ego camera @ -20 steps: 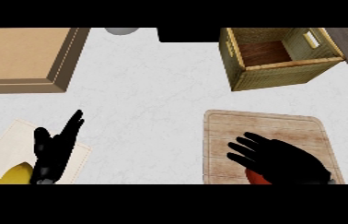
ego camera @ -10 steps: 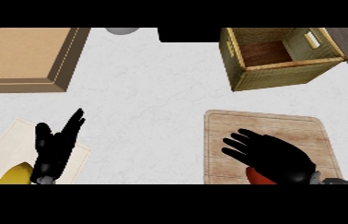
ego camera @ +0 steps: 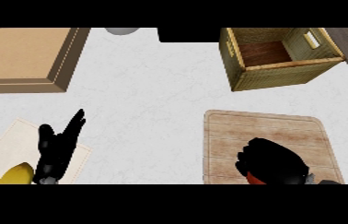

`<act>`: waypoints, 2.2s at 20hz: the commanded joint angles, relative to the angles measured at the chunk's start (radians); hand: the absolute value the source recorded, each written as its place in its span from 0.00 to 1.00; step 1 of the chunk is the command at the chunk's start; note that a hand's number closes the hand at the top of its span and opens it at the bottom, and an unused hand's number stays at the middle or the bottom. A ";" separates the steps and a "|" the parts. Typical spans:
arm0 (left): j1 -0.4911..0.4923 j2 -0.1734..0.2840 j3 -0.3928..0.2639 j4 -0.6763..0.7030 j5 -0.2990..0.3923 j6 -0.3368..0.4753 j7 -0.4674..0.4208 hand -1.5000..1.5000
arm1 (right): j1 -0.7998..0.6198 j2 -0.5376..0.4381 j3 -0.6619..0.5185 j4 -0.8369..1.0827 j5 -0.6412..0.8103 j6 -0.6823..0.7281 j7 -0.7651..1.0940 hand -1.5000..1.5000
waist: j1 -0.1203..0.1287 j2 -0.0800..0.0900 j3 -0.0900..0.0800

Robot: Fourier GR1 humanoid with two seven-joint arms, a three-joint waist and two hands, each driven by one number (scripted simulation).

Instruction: Pick the bell pepper from the cutting board and place it in the basket

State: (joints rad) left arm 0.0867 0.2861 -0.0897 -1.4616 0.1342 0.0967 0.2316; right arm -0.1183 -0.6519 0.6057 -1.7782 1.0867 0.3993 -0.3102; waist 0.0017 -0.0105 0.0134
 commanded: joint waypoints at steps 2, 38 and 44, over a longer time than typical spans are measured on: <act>0.027 -0.028 -0.009 0.098 0.002 -0.017 0.014 0.50 | -0.018 0.040 -0.057 0.056 0.012 -0.017 0.026 1.00 | -0.002 0.012 -0.014; 0.063 -0.049 -0.005 0.036 -0.024 -0.021 0.034 0.50 | -0.966 0.603 -0.637 -0.178 -0.368 -0.134 1.515 1.00 | 0.000 0.006 -0.016; 0.056 -0.033 0.030 0.062 -0.002 -0.051 0.010 0.50 | -1.100 0.443 -0.818 0.066 -0.460 -0.096 1.412 1.00 | 0.005 0.011 -0.015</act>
State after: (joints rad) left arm 0.1039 0.2699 -0.0591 -1.4803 0.1168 0.0607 0.2296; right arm -1.1134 -0.1386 -0.1196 -1.8273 0.6707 0.2350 1.0372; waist 0.0053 -0.0080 0.0101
